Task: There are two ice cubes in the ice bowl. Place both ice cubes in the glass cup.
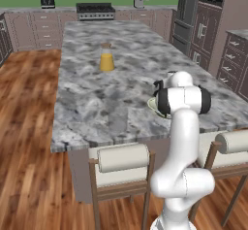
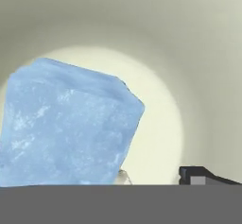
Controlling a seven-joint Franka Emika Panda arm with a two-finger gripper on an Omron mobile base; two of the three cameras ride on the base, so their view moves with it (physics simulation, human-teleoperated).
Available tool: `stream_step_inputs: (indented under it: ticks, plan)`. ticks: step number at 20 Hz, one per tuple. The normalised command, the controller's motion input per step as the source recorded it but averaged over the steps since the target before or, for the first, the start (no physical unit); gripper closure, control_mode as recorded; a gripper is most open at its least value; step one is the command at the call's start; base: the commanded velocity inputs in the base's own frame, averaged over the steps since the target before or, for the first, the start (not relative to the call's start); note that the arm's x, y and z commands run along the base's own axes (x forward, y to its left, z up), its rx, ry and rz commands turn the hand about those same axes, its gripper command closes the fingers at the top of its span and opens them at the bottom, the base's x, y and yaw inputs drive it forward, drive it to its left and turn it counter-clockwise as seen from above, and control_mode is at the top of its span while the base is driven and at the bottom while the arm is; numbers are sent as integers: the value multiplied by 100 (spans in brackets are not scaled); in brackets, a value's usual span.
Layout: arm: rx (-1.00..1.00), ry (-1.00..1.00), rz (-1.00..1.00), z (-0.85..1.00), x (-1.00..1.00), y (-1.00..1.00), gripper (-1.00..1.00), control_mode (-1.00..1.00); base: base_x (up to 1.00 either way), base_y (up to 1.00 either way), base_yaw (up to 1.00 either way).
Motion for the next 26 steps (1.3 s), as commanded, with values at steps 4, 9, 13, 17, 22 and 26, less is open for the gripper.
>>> stream_step_inputs:
  ticks: [4,9,13,17,22,26]
  plan:
    - [0,0,0,-24,9,-8,-100,-100,0,0,0]
    - [0,-1,0,-29,-47,0,100,-100,0,0,0]
    - [0,0,0,-18,-74,-8,100,-100,0,0,0]
    - [0,1,0,-1,-18,-1,100,-100,0,0,0]
    - [0,-36,0,67,-8,8,100,-100,0,0,0]
    - [0,-51,0,100,-13,40,100,-100,0,0,0]
